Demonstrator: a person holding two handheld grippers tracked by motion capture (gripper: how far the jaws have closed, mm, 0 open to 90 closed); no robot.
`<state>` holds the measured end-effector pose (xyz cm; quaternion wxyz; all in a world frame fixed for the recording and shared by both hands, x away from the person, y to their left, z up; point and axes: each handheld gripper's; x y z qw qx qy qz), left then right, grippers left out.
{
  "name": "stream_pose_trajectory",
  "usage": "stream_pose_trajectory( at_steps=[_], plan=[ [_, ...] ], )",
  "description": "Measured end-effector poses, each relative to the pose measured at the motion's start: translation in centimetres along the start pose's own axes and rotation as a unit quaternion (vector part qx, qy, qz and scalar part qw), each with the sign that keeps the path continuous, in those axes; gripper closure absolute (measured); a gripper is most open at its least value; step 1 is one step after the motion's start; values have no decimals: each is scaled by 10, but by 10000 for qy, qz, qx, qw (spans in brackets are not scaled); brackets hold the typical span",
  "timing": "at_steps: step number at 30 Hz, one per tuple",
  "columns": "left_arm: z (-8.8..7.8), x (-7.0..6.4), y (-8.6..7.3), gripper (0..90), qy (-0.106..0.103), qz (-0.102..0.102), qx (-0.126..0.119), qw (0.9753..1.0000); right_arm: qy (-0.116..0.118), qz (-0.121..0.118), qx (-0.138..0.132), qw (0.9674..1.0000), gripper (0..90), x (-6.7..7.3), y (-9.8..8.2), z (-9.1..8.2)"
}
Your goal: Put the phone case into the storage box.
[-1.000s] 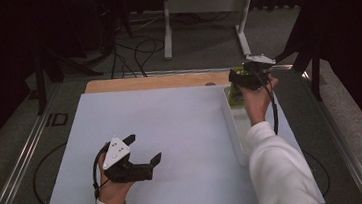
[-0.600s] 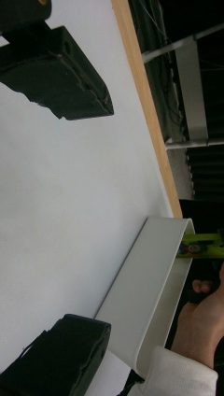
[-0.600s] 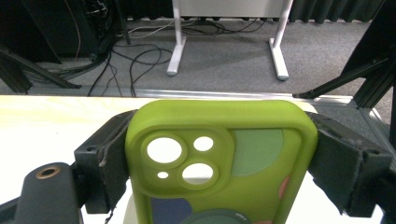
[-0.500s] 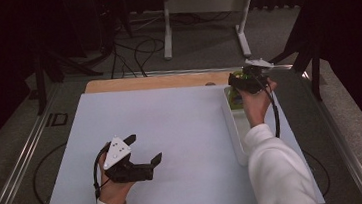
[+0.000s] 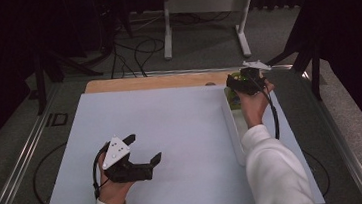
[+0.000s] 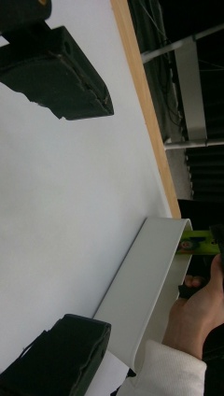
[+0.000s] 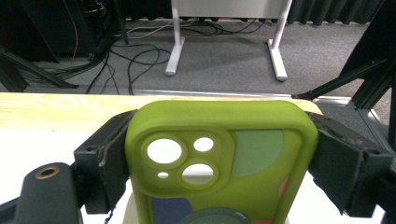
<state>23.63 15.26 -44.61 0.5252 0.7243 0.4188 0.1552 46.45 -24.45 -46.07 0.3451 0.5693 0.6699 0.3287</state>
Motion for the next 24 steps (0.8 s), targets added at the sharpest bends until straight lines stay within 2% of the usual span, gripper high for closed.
stream_pose_trajectory(
  at_steps=[24],
  plan=[
    [-1, 1, 1, 11, 5, 3, -7, 10000, -21, -84, 118, 9999, 149, 3, -8, 8]
  ],
)
Point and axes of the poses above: each handheld gripper's, and its own axes: z roughly forward along the jaws, y roughly out of its top, x roughly to its left, and after that the axes turned 7 degrees about -z, right-handed
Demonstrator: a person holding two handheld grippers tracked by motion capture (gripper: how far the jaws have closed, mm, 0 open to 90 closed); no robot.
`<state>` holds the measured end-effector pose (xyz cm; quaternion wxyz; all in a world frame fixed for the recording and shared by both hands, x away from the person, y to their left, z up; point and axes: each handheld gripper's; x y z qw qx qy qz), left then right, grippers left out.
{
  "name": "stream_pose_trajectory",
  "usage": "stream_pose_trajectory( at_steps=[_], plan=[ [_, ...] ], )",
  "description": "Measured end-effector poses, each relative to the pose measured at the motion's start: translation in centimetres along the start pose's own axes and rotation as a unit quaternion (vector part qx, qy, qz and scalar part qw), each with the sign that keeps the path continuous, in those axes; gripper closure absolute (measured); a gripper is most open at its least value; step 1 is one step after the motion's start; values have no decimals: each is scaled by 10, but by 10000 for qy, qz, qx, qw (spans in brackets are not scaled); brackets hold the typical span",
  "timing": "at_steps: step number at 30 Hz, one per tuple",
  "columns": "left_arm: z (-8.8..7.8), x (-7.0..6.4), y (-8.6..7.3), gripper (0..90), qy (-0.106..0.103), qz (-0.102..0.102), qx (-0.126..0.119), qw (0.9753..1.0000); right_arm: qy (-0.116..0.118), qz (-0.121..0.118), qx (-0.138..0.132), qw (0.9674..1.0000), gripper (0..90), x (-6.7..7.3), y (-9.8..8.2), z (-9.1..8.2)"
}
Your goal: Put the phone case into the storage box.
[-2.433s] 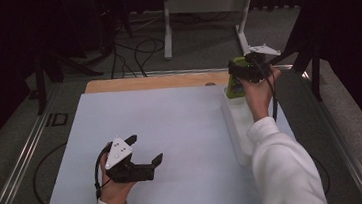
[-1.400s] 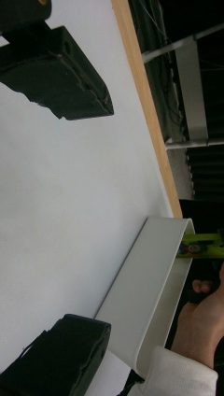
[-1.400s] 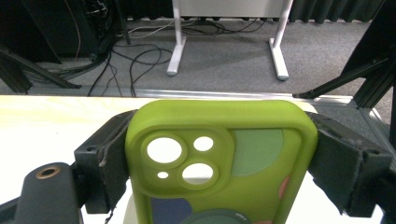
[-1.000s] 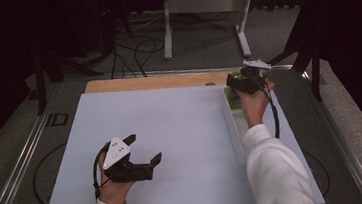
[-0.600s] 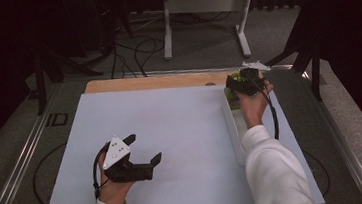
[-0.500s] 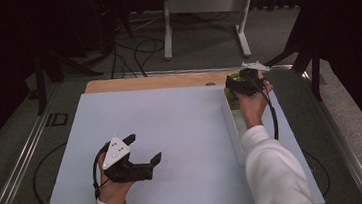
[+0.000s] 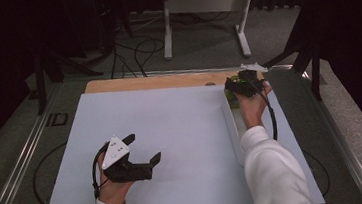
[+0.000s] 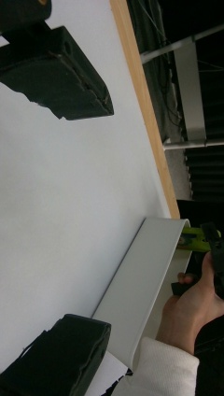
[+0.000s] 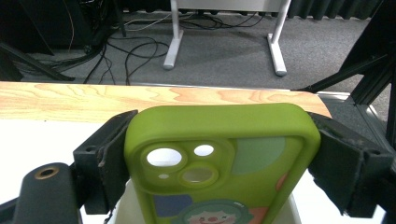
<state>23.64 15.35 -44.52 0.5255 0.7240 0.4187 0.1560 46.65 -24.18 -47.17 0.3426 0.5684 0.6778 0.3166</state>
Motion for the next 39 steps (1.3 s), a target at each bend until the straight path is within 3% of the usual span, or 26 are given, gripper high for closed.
stream_pose_trajectory(
  at_steps=[4, 6, 12, 18, 25, 29, 37, 39],
  plan=[
    [0, 0, 0, 11, -5, -3, -11, 10000, 34, -31, 19, 10000, 150, 0, 0, 0],
    [-1, 0, 0, 11, -1, -16, -19, 10000, -106, 4, 36, 9999, 151, 0, 1, -1],
    [1, 0, 0, 11, 8, -5, 3, 10000, 1, 42, 96, 9999, 151, 0, 2, -4],
    [2, -1, 0, 11, -10, -1, 8, 10000, -57, 52, 234, 9997, 151, 0, 2, -6],
    [1, -1, 0, 11, -13, 5, 6, 10000, 117, -60, 316, 9994, 145, 0, 3, -2],
    [1, -1, 0, 11, -13, -3, 6, 10000, 150, 112, 376, 9991, 80, -2, 1, 2],
    [0, 0, 0, 11, -6, -21, -11, 10000, 102, 111, 309, 9994, 72, -1, 1, 4],
    [0, 0, 0, 11, -7, -23, -10, 10000, 240, 194, 266, 9992, 72, -4, 2, 3]
  ],
)
Point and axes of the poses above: each handheld gripper's, and its own axes: z roughly forward along the jaws, y roughly out of its top, x roughly to its left, and after that the axes turned 7 degrees about -z, right-handed
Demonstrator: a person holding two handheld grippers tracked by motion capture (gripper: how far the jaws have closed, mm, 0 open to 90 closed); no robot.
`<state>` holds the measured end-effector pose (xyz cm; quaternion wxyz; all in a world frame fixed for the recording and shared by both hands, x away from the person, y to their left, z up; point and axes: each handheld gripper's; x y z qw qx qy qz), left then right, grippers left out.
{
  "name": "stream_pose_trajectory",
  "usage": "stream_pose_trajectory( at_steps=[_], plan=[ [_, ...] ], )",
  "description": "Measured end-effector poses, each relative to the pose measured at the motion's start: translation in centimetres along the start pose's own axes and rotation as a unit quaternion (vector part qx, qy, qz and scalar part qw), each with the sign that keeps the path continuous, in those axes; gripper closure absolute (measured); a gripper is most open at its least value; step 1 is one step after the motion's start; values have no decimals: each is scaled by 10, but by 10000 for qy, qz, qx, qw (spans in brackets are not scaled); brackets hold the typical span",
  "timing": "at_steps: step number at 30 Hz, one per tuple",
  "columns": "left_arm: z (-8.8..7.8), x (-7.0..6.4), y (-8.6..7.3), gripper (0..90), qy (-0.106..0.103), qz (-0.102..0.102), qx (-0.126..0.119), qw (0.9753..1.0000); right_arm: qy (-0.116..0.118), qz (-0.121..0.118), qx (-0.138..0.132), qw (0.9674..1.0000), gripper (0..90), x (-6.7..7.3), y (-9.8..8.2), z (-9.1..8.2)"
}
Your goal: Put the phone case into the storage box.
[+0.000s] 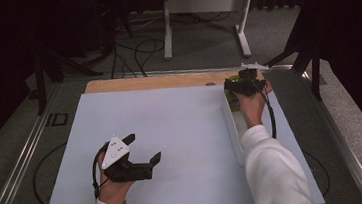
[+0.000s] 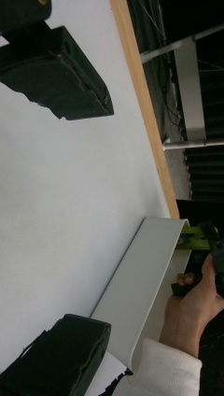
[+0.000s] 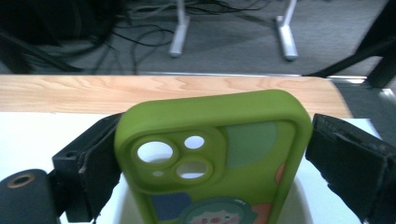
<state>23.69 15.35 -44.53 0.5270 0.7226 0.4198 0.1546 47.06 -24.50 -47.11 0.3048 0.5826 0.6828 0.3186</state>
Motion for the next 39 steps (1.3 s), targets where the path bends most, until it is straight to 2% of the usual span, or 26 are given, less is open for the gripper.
stream_pose_trajectory(
  at_steps=[4, 10, 12, 15, 29, 39],
  plan=[
    [1, 0, 0, 11, -3, 6, 6, 10000, 6, -63, -116, 9999, 71, -2, 2, -3],
    [1, 0, 0, 11, 1, 4, 8, 10000, -1, -31, -196, 9998, 72, -4, 5, -7],
    [1, 0, -1, 11, 6, -6, 9, 10000, 103, -15, -204, 9997, 72, -5, 5, -7],
    [1, 0, -1, 11, 10, 6, 8, 10000, 115, -36, -280, 9995, 72, -5, 7, -9],
    [1, 0, 0, 11, 19, 7, 4, 10000, 156, -111, -329, 9993, 73, -4, 9, -18],
    [1, 1, 0, 11, 33, -8, 15, 10000, 344, -216, -272, 9988, 74, 4, 7, -28]
  ],
)
Point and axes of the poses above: each handheld gripper's, and its own axes: z roughly forward along the jaws, y roughly out of its top, x roughly to its left, and after that the axes turned 7 degrees about -z, right-handed
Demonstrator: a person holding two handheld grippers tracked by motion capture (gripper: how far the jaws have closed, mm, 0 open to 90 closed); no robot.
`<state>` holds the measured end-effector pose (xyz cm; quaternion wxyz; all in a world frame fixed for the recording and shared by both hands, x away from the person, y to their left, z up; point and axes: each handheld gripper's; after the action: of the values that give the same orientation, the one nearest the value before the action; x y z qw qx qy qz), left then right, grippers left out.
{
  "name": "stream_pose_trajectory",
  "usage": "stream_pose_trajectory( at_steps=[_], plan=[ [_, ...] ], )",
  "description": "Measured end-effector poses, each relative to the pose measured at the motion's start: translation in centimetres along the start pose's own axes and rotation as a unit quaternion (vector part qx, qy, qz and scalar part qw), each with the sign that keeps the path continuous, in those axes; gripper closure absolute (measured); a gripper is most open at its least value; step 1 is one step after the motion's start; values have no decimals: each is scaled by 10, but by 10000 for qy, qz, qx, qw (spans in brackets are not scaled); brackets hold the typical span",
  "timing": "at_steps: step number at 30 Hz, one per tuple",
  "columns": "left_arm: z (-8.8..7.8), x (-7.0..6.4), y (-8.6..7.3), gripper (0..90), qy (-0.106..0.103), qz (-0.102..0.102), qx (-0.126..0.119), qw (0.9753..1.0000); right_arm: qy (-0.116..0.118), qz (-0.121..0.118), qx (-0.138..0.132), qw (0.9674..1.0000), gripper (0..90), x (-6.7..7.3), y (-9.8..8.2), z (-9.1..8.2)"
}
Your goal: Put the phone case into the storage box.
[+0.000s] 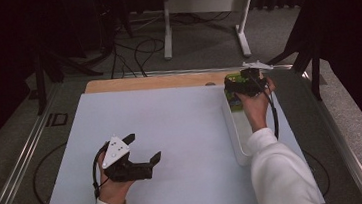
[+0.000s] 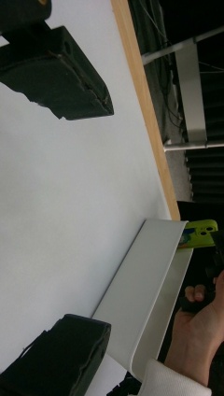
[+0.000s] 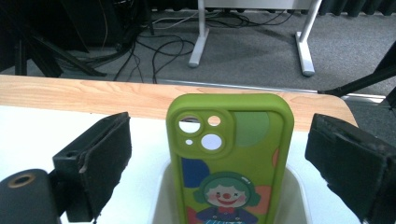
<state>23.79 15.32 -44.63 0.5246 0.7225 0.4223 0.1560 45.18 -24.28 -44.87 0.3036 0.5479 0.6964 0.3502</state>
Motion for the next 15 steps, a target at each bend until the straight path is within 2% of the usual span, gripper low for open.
stream_pose_trajectory(
  at_steps=[7, 15],
  plan=[
    [-1, 0, 0, 11, 8, -12, -8, 10000, 77, -58, 92, 9999, 74, 6, -3, -7],
    [-1, 2, 0, 11, 33, 4, 23, 10000, 337, -155, 131, 9992, 74, 9, -10, -17]
  ],
)
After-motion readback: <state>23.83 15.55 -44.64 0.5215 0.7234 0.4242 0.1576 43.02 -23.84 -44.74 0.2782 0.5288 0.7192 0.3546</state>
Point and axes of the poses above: each handheld gripper's, and its own axes: z roughly forward along the jaws, y roughly out of its top, x roughly to its left, and after that the axes turned 7 degrees about -z, right-handed
